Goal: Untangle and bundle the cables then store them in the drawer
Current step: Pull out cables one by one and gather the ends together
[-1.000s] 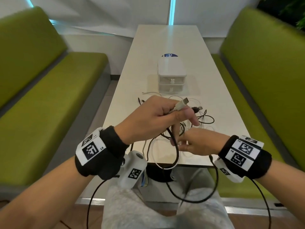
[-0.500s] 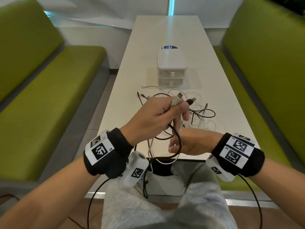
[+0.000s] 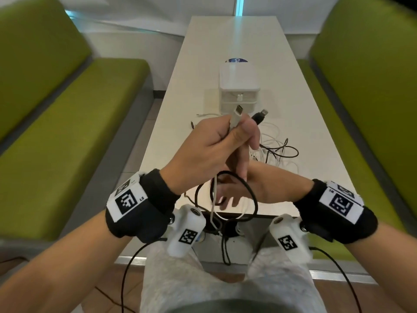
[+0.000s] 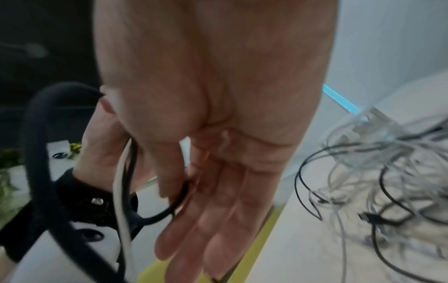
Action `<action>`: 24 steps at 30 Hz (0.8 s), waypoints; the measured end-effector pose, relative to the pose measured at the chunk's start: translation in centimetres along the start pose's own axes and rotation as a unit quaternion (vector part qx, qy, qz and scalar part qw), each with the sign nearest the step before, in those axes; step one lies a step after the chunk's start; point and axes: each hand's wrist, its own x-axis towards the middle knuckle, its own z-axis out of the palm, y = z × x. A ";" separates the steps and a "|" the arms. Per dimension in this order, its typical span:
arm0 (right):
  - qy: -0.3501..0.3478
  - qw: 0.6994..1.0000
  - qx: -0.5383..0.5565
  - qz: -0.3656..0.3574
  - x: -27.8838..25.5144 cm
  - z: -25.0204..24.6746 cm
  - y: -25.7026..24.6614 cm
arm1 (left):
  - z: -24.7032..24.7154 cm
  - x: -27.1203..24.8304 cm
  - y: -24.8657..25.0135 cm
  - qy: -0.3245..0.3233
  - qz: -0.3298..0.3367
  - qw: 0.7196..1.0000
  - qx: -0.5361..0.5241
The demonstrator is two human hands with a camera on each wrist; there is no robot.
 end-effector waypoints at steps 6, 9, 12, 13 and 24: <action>-0.014 0.974 -0.200 0.108 0.3 -0.3 3.0 | -0.3 -0.1 0.3 0.064 0.021 0.998 -0.003; -0.047 0.952 -0.286 0.094 -0.1 0.0 3.6 | -0.2 0.0 0.7 0.067 0.041 0.997 0.005; -0.100 0.957 -0.249 0.113 -0.2 0.1 3.3 | 0.0 0.0 0.8 0.056 0.040 0.998 0.005; -0.098 0.960 -0.234 0.116 -0.1 0.0 3.3 | 0.0 0.0 0.8 0.053 0.038 0.998 0.001; -0.141 0.960 -0.231 0.068 2.7 2.9 2.9 | 0.0 0.9 2.5 0.078 0.095 0.989 -0.078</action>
